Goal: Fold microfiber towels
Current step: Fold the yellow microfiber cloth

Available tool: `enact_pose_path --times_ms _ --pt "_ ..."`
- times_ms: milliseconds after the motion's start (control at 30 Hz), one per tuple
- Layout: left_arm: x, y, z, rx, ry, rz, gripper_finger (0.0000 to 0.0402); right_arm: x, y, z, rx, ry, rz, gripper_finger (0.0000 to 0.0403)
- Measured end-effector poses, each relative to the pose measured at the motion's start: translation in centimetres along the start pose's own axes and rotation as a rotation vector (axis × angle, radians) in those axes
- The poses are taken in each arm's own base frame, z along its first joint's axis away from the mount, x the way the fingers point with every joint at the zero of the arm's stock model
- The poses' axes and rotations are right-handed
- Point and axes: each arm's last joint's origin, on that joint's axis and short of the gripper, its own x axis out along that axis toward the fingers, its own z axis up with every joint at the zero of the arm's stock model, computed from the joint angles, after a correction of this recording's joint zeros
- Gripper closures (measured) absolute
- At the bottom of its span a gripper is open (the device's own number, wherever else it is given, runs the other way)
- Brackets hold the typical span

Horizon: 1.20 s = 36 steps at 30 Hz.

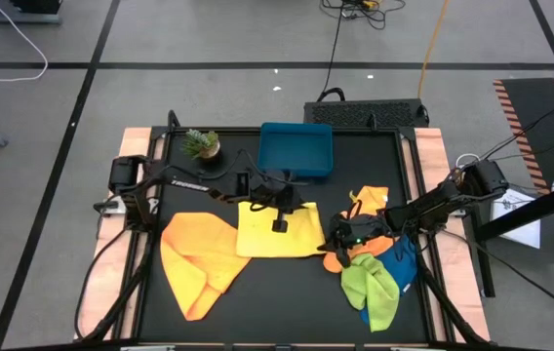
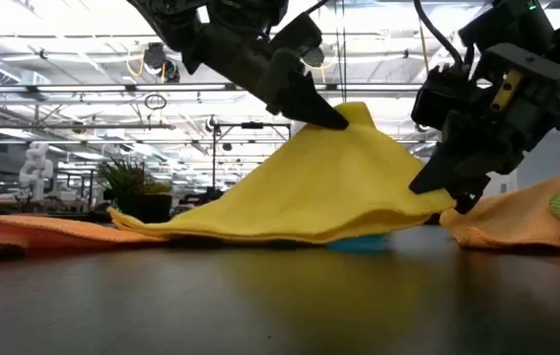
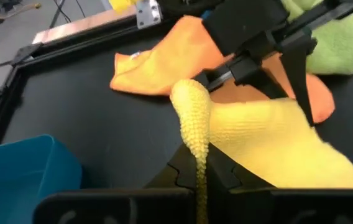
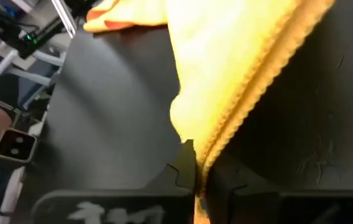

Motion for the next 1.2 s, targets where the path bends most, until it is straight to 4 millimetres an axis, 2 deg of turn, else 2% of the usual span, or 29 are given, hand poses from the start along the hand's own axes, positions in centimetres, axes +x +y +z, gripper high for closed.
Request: enact_pose_path --times_ms 267,467,633,867,1067,1200 --pt "-1.9 0.0 1.5 0.003 -0.022 0.023 0.0397 -0.1 0.3 0.5 0.013 -0.041 0.025 0.0399" --pt "-4.5 -0.5 3.3 -0.025 -0.046 0.041 0.0398 -1.9 1.9 2.4 0.011 -0.165 0.13 0.0401" --pt "-7.1 -3.3 5.6 -0.001 -0.076 0.112 0.0397 -5.0 4.0 5.0 -0.049 -0.33 0.252 0.0402" --pt "-10.6 -6.7 8.3 -0.102 -0.172 0.207 0.0397 -8.4 5.3 6.6 -0.077 -0.362 0.261 0.0402" --pt "-11.6 -9.5 8.9 -0.167 -0.191 0.217 0.0397 -9.8 6.7 8.2 -0.096 -0.335 0.249 0.0402" --pt "-11.8 -11.1 8.8 -0.198 -0.175 0.26 0.0398 -9.4 7.9 8.7 -0.146 -0.262 0.28 0.0402"
